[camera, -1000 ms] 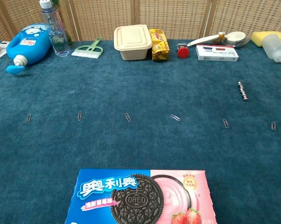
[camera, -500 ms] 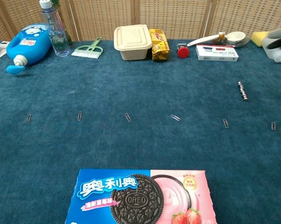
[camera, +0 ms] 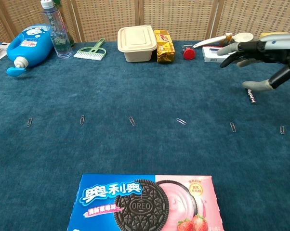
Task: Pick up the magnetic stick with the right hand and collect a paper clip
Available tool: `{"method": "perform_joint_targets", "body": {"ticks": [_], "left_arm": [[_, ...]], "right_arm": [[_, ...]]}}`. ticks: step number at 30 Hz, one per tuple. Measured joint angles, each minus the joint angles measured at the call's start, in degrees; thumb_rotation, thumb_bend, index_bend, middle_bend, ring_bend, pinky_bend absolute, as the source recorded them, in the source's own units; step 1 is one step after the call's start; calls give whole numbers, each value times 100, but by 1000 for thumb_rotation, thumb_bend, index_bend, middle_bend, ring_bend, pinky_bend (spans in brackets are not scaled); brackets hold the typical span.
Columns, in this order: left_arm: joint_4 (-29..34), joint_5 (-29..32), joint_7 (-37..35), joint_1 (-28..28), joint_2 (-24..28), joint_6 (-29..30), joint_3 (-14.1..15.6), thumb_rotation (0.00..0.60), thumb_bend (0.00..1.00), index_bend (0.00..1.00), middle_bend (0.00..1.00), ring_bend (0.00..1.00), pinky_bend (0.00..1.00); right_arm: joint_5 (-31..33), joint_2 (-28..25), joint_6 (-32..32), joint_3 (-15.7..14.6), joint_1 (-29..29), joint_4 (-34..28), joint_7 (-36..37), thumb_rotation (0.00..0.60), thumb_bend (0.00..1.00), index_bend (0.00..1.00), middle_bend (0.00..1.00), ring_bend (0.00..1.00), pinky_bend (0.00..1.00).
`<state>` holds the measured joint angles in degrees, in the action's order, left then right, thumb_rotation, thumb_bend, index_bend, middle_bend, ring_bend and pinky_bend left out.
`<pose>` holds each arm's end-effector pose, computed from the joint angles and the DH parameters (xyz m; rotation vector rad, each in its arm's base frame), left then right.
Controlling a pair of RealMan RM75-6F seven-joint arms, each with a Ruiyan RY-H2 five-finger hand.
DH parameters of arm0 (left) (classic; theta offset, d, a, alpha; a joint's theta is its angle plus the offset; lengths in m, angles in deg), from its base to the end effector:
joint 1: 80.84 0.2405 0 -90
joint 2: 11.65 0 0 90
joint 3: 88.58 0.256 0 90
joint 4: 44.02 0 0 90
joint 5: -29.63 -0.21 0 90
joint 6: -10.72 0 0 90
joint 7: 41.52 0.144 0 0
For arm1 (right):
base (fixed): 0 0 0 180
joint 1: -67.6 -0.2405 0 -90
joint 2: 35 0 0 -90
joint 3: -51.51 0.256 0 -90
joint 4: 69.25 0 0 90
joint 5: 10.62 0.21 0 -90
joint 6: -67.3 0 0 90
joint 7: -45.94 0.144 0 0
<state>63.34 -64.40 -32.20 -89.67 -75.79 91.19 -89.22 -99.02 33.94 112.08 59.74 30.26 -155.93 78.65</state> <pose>-0.2292 0.1814 0.1208 -1.6078 -0.9352 -1.0517 -0.2015 -0.3360 0.0658 1.8736 -1.4437 1.0771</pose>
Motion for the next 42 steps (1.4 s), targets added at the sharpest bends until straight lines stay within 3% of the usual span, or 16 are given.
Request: {"method": "perform_joint_targets", "body": {"ticks": [10,20,30,42], "left_arm": [[5,123,104,-140,-103,-177,-38,600,419,40,150,50,102],[-43,148,68,-160,-128,-174,-7,600,418,40,150,50,102],[-77,157,57,-190,-155,-178,10,600,418,39,150,50,101],[-48,131,79,-179,-152,-102,36,600,418,38,150,50,102]], "right_arm": [[728,483,-560,119,-422,628,-1113,600,450,0,234,0,61],[1488,545,-1215,116,-794,883,-2025,594,450,0,251,0,61],[2449,589,-1285,-54,-971,1078,-3307,560,450,0,261,0,61],[3326,602,-1120,-302,-1050,1093,-4193,531,450,0,266,0,63]]}}
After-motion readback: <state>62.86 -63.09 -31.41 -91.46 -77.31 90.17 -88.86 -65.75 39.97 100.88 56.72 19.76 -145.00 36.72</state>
